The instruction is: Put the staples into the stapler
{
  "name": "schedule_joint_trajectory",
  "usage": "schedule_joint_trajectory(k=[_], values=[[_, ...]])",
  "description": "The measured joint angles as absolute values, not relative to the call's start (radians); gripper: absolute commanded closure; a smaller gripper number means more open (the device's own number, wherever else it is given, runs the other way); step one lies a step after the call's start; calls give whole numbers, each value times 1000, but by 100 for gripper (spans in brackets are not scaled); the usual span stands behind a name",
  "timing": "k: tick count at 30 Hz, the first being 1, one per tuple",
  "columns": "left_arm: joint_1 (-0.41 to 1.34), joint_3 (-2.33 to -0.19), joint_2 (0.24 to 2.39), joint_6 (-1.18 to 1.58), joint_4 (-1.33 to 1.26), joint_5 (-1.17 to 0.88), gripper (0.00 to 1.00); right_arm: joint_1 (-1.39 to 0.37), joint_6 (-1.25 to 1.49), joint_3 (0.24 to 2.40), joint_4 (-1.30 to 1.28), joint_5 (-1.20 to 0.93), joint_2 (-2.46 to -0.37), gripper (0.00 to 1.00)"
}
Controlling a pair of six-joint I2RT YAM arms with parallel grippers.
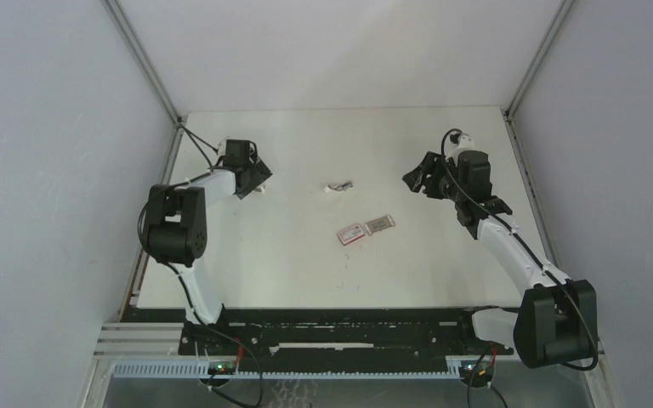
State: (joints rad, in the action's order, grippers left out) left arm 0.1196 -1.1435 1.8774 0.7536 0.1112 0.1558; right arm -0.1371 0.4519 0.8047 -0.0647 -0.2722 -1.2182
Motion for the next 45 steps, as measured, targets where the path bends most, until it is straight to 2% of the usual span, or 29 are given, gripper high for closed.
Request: schedule_joint_trajectory(k=[3, 9, 14, 22, 24, 29, 33, 39, 45], values=[[105, -1203, 1920, 730, 149, 144, 26, -136, 452, 804, -65, -273, -1218, 39], [93, -1287, 1966, 681, 218, 128, 43, -130, 452, 802, -65, -273, -1218, 41], [91, -1293, 1972, 652, 252, 118, 52, -130, 452, 797, -67, -274, -1218, 41], [90, -1306, 1980, 614, 258, 95, 83, -130, 453, 797, -66, -285, -1218, 42], [90, -1306, 1980, 605, 257, 92, 89, -130, 454, 797, -66, -291, -1217, 41], [98, -1212, 1905, 563, 222, 54, 92, -130, 460, 797, -64, -333, -1213, 40], [149, -1064, 1742, 526, 154, 6, 92, -133, 469, 797, -55, -399, -1212, 37], [390, -895, 1485, 475, -50, -129, 92, -176, 503, 797, -14, -495, -1213, 31], [578, -825, 1404, 412, -152, -291, 93, -221, 524, 797, 62, -645, -1235, 27]])
